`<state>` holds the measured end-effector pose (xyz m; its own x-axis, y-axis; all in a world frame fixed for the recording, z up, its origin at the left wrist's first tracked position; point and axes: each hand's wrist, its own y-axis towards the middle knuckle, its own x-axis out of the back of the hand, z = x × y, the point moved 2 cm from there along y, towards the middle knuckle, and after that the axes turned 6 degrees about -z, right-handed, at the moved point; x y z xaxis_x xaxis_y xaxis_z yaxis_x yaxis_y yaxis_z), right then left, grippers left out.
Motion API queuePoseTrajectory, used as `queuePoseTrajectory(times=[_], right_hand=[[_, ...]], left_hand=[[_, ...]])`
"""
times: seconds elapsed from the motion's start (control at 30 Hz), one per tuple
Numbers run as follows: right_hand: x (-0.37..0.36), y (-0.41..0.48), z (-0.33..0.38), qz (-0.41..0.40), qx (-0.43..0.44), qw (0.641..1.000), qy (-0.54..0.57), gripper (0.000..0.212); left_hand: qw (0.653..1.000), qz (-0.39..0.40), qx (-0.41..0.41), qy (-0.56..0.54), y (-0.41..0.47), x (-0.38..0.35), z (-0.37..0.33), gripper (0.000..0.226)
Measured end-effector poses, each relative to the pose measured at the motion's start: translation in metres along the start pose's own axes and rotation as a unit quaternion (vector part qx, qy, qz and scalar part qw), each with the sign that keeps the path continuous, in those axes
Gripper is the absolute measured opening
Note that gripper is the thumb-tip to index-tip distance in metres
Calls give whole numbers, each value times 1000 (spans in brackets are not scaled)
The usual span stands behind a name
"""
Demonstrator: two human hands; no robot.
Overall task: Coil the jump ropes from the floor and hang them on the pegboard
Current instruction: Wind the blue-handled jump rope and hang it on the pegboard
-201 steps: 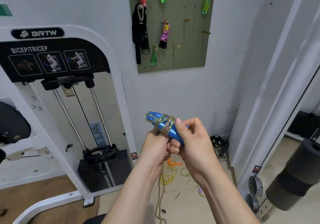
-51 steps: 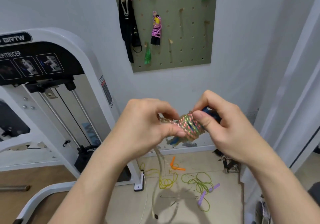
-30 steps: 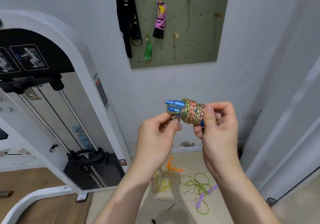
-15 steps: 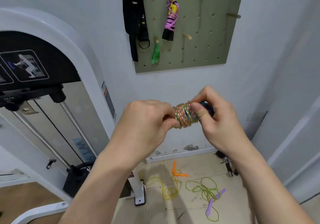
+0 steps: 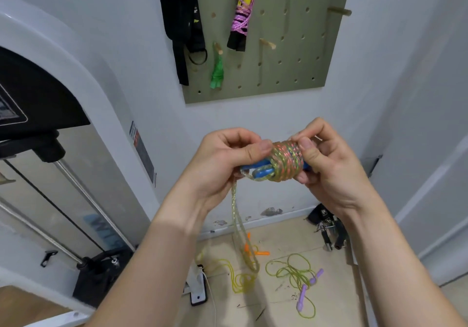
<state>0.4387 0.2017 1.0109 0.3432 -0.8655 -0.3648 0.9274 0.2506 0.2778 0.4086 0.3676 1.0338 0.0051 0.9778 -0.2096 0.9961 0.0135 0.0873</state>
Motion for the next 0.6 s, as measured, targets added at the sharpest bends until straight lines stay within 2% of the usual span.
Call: queuePoseTrajectory(times=[0.1, 0.2, 0.4, 0.47, 0.53, 0.6], right_hand=[[11, 13, -9, -30, -8, 999, 32, 13], [24, 28, -15, -68, -1, 997, 40, 10], [46, 72, -16, -111, 31, 992, 59, 8], [54, 88, -17, -149, 30, 987, 47, 11], [61, 100, -20, -193, 37, 980, 31, 15], [68, 109, -24, -236, 68, 969, -8, 17]], left_hand=[[996, 0, 65, -65, 25, -7, 16, 11], [983, -35, 87, -155, 47, -17, 27, 14], [925, -85, 153, -337, 93, -37, 41, 7], [937, -98, 118, -314, 107, -45, 46, 16], [971, -139, 28, -193, 121, -49, 53, 27], [986, -155, -49, -43, 131, -52, 54, 21]])
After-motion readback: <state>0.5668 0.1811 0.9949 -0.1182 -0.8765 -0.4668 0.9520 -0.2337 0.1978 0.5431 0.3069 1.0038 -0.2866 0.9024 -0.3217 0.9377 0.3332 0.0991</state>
